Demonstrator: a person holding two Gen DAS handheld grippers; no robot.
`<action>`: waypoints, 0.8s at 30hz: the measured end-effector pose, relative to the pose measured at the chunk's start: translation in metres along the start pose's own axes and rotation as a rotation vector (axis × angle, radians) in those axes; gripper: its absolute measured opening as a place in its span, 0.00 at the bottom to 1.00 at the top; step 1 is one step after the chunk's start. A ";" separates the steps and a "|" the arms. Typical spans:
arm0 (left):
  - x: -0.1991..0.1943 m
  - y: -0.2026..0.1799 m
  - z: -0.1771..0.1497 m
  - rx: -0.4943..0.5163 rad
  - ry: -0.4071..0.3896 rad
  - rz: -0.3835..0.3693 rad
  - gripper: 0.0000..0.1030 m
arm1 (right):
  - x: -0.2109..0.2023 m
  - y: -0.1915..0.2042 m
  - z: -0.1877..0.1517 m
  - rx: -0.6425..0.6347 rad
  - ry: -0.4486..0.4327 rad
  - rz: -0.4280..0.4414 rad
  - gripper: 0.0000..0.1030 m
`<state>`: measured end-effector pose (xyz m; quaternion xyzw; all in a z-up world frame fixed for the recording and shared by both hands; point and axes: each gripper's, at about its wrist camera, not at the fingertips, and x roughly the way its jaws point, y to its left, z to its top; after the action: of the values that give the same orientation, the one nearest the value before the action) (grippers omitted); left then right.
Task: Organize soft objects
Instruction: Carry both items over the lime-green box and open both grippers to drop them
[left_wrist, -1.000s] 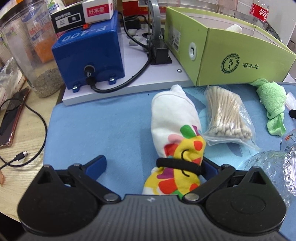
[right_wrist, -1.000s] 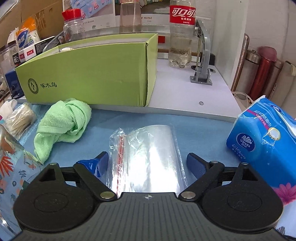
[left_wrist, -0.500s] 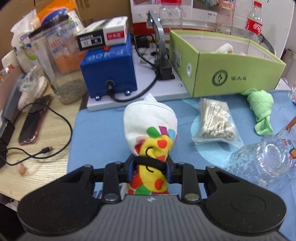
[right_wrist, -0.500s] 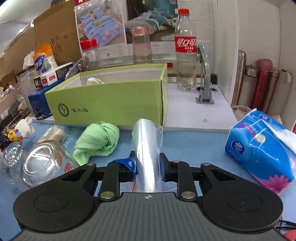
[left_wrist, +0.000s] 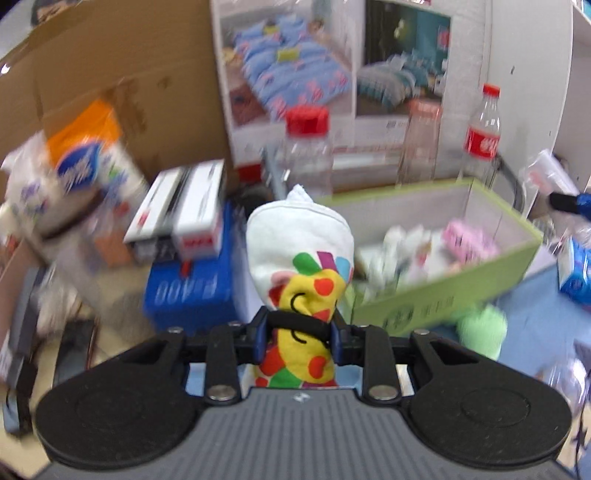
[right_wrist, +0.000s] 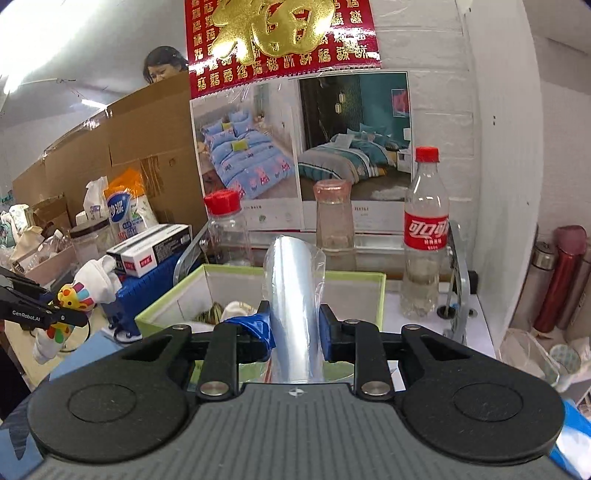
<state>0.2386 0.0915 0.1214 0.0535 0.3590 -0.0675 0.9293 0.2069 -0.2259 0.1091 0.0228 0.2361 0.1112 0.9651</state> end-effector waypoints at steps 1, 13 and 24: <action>0.007 -0.005 0.016 0.008 -0.012 -0.014 0.28 | 0.011 -0.003 0.009 0.005 0.001 0.005 0.07; 0.122 -0.069 0.072 0.104 0.065 -0.124 0.51 | 0.133 -0.024 0.013 0.035 0.173 0.070 0.17; 0.089 -0.055 0.064 0.087 -0.018 -0.072 0.71 | 0.107 -0.011 0.027 0.089 0.061 0.014 0.34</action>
<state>0.3365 0.0203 0.1057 0.0805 0.3491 -0.1167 0.9263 0.3141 -0.2127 0.0838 0.0638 0.2700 0.1080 0.9547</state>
